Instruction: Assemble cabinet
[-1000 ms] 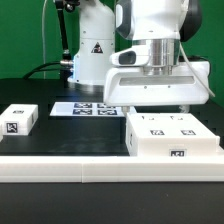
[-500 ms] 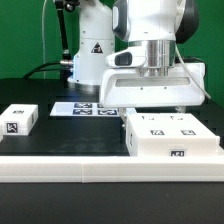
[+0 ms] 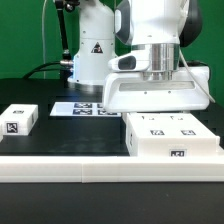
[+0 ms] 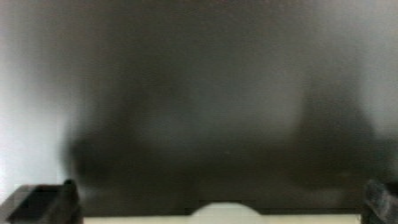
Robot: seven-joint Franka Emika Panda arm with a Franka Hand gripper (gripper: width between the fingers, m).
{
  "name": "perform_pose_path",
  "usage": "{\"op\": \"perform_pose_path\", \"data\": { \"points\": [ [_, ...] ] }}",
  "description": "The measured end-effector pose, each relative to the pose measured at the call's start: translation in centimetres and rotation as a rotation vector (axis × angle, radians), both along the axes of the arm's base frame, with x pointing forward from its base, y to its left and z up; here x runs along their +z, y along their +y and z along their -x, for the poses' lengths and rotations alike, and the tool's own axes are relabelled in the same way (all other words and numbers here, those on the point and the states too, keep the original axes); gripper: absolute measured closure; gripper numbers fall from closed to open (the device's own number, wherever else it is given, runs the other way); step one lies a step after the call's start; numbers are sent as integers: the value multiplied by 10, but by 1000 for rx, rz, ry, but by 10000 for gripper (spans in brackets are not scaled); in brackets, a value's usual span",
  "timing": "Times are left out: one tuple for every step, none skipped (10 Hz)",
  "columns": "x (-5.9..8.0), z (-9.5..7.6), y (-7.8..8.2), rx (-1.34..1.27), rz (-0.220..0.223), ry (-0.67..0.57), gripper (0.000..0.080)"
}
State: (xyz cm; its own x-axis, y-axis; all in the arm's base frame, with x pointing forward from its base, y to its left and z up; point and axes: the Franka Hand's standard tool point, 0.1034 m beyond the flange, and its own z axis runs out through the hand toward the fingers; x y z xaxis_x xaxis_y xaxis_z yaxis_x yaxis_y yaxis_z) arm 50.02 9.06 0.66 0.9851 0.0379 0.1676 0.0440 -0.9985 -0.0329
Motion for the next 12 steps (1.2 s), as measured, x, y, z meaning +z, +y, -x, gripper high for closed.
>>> {"op": "perform_pose_path", "data": {
  "points": [
    [-1, -1, 0, -2, 1, 1, 2],
    [-1, -1, 0, 0, 1, 0, 2],
    [-1, -1, 0, 1, 1, -1, 2],
    [-1, 0, 0, 2, 2, -2, 2],
    [-1, 0, -1, 8, 3, -2, 125],
    [-2, 0, -1, 13, 4, -2, 125],
    [-2, 0, -1, 18, 5, -2, 264],
    [-2, 1, -1, 20, 5, -1, 399],
    [-2, 1, -3, 21, 7, 0, 574],
    [-3, 2, -5, 25, 11, 2, 574],
    [-4, 4, -5, 32, 12, 4, 737],
    [-4, 4, -5, 32, 12, 5, 779]
  ]
}}
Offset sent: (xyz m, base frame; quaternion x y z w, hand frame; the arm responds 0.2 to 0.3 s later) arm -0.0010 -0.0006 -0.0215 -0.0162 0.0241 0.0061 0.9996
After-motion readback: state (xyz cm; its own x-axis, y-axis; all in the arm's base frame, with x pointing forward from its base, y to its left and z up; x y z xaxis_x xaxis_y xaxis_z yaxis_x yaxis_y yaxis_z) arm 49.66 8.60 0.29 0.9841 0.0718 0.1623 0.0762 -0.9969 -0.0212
